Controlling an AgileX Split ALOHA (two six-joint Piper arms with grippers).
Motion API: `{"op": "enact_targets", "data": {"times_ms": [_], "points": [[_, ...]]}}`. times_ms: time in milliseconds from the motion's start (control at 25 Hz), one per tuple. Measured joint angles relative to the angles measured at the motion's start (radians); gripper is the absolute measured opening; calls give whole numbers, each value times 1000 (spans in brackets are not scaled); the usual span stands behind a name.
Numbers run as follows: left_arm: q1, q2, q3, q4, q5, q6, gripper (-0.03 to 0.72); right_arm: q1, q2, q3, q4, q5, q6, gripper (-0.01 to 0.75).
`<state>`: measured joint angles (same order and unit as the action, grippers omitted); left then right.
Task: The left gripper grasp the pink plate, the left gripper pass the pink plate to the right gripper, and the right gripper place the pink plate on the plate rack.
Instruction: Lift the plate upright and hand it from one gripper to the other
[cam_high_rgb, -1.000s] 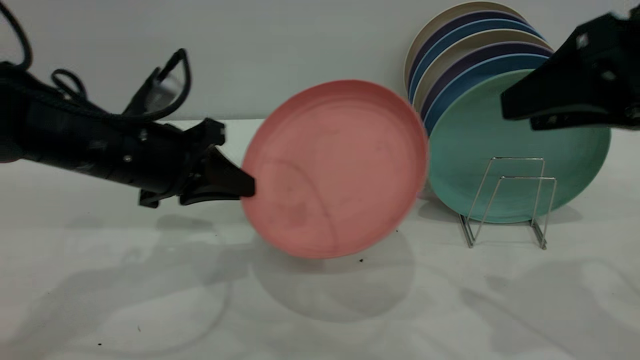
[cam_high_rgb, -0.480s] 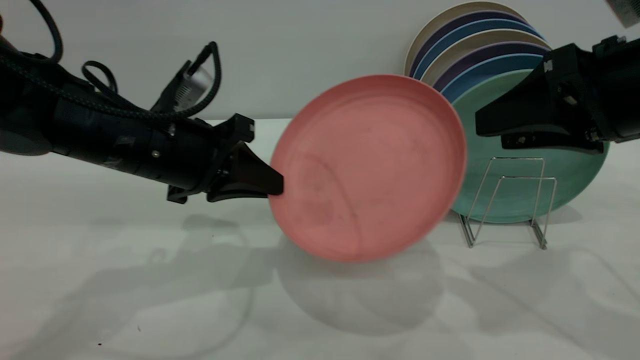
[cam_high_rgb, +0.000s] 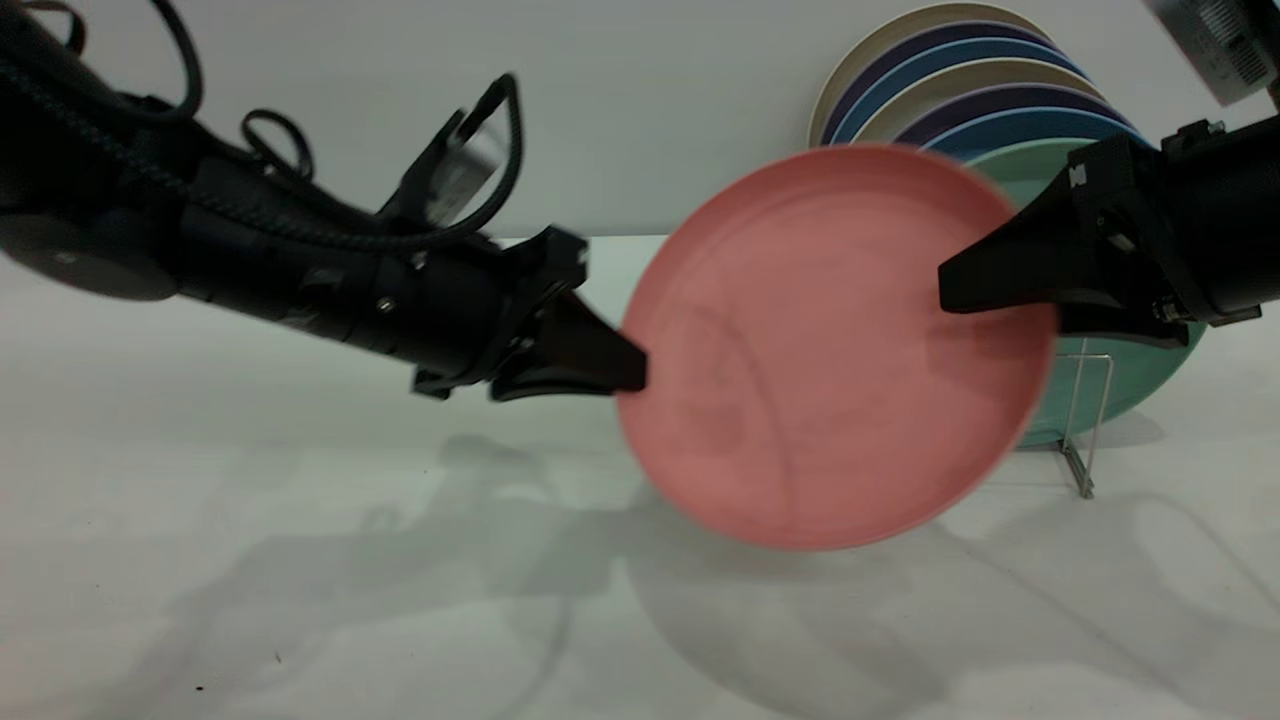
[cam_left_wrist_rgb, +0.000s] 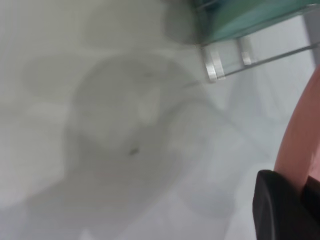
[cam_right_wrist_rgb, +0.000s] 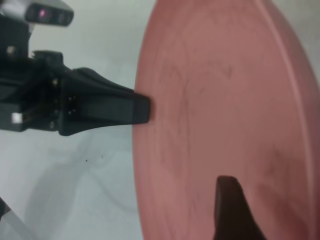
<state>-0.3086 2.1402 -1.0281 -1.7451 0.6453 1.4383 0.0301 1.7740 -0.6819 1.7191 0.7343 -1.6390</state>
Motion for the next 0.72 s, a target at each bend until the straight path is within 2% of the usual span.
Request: {"op": "enact_targets", "data": {"times_ms": [160, 320, 480, 560, 720], "points": [[-43, 0, -30, 16, 17, -15, 21, 0, 1, -1, 3, 18, 0, 362], [-45, 1, -31, 56, 10, -22, 21, 0, 1, -1, -3, 16, -2, 167], [-33, 1, -36, 80, 15, -28, 26, 0, 3, -1, -15, -18, -7, 162], [-14, 1, -36, 92, 46, -37, 39, 2, 3, -1, -28, -51, -14, 121], [79, 1, -36, 108, 68, -49, 99, -16, -12, -3, -80, -147, -72, 121]]}}
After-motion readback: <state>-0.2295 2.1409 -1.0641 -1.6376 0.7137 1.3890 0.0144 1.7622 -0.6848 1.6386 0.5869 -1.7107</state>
